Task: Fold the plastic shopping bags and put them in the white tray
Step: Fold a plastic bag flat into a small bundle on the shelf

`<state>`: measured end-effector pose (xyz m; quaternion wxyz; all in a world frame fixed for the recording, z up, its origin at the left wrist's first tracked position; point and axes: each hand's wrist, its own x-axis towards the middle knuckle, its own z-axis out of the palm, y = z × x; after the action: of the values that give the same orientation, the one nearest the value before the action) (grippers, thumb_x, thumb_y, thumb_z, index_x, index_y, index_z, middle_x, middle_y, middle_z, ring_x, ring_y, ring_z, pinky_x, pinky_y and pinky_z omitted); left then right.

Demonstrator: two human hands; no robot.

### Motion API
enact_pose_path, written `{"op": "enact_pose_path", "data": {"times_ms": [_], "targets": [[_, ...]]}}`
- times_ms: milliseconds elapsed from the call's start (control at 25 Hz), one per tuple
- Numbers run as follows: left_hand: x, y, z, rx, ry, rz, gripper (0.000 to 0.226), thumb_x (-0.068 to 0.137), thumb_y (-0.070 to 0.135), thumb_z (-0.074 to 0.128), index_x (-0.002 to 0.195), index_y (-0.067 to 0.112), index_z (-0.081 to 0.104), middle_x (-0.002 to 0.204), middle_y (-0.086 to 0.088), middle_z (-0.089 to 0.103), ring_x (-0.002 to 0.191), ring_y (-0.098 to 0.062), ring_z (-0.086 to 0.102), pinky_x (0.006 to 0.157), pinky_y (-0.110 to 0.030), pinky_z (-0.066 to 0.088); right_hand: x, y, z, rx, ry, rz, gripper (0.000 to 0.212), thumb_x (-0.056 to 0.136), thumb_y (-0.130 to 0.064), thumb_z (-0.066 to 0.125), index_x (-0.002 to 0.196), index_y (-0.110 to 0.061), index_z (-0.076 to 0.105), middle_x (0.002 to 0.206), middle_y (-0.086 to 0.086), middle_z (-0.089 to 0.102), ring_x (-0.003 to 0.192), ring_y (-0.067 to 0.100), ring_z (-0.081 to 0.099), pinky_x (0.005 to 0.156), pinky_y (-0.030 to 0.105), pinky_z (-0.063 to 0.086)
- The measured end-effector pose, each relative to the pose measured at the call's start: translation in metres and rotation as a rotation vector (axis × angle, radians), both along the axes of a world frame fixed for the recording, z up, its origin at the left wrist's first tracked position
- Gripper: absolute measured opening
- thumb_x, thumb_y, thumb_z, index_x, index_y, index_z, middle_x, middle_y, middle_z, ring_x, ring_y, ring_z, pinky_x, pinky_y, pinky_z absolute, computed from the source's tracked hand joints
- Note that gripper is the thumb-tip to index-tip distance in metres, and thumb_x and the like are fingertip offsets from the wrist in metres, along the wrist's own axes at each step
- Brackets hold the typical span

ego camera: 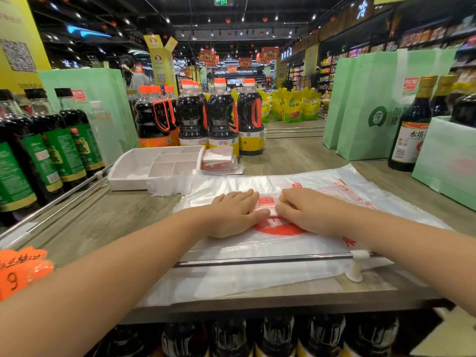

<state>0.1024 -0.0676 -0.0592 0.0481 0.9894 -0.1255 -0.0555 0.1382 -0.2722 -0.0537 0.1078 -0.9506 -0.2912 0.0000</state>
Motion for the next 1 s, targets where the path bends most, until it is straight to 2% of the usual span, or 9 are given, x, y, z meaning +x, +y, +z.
{"op": "enact_pose_path", "data": {"times_ms": [80,240,440,520,680,760,840,920,1000], "targets": [[0.001,0.003,0.003,-0.020,-0.049,-0.016,0.066,0.102,0.059,0.030,0.157,0.025,0.021,0.166,0.002,0.015,0.152,-0.020,0.013,0.122,-0.042,0.013,0.000,0.000,0.003,0.083,-0.073,-0.029,0.035,0.096,-0.055,0.046,0.092,-0.024,0.060,0.089,-0.007,0.064,0.085,0.015,0.059,0.079,0.037,0.048],[0.010,0.010,0.001,-0.133,-0.204,0.042,0.046,0.102,0.041,0.046,0.147,0.032,0.043,0.150,-0.004,0.042,0.139,-0.027,0.036,0.113,-0.048,0.032,0.007,-0.003,0.003,0.143,-0.205,-0.069,0.026,0.091,-0.053,0.057,0.092,-0.027,0.058,0.082,-0.010,0.062,0.080,0.013,0.058,0.069,0.034,0.046],[0.008,0.007,0.002,-0.267,-0.288,0.098,0.031,0.101,0.030,0.047,0.127,0.025,0.062,0.123,-0.003,0.053,0.112,-0.021,0.055,0.096,-0.032,0.044,0.008,0.001,0.000,0.239,-0.111,-0.038,0.017,0.087,-0.045,0.066,0.091,-0.028,0.064,0.075,-0.011,0.065,0.075,0.008,0.060,0.070,0.032,0.049],[0.007,0.003,0.000,-0.270,-0.277,0.101,0.032,0.102,0.036,0.045,0.127,0.023,0.060,0.123,-0.002,0.052,0.111,-0.020,0.053,0.096,-0.033,0.044,0.011,0.004,-0.001,0.219,-0.193,-0.012,0.018,0.088,-0.046,0.065,0.089,-0.029,0.063,0.084,-0.011,0.061,0.083,0.013,0.059,0.076,0.035,0.049],[0.010,-0.001,-0.006,-0.206,-0.241,0.043,0.030,0.102,0.031,0.037,0.123,0.016,0.053,0.124,-0.006,0.056,0.113,-0.025,0.052,0.100,-0.044,0.043,0.012,0.009,-0.006,0.046,-0.183,0.043,0.039,0.101,-0.037,0.044,0.135,-0.019,0.052,0.134,0.003,0.054,0.124,0.023,0.050,0.105,0.041,0.040],[0.010,-0.002,-0.007,-0.155,-0.178,-0.001,0.040,0.105,0.031,0.031,0.138,0.015,0.046,0.143,-0.008,0.049,0.130,-0.027,0.044,0.110,-0.046,0.036,0.012,0.011,-0.008,-0.056,-0.112,0.077,0.044,0.105,-0.033,0.035,0.142,-0.011,0.044,0.143,0.010,0.049,0.131,0.026,0.045,0.109,0.041,0.035],[0.007,-0.004,-0.007,-0.071,-0.078,-0.020,0.054,0.107,0.035,0.023,0.158,0.016,0.020,0.165,-0.005,0.018,0.151,-0.020,0.017,0.122,-0.042,0.017,0.012,0.011,-0.009,-0.112,-0.032,0.086,0.050,0.107,-0.036,0.028,0.148,-0.007,0.035,0.153,0.012,0.039,0.141,0.025,0.036,0.116,0.041,0.027],[0.005,-0.005,-0.007,0.002,-0.003,-0.009,0.059,0.108,0.041,0.014,0.160,0.019,-0.002,0.167,0.001,-0.006,0.154,-0.015,-0.002,0.124,-0.043,0.003,0.013,0.011,-0.009,-0.170,0.026,0.080,0.060,0.108,-0.040,0.022,0.158,-0.009,0.015,0.165,0.008,0.016,0.152,0.019,0.015,0.123,0.035,0.012],[0.005,-0.006,-0.008,0.056,0.030,0.009,0.059,0.107,0.045,0.009,0.159,0.024,-0.009,0.166,0.006,-0.014,0.154,-0.015,-0.006,0.123,-0.046,-0.005,0.014,0.012,-0.008,-0.216,0.051,0.080,0.062,0.107,-0.043,0.017,0.160,-0.014,0.003,0.168,0.002,0.001,0.154,0.013,0.003,0.124,0.033,0.005]]}}
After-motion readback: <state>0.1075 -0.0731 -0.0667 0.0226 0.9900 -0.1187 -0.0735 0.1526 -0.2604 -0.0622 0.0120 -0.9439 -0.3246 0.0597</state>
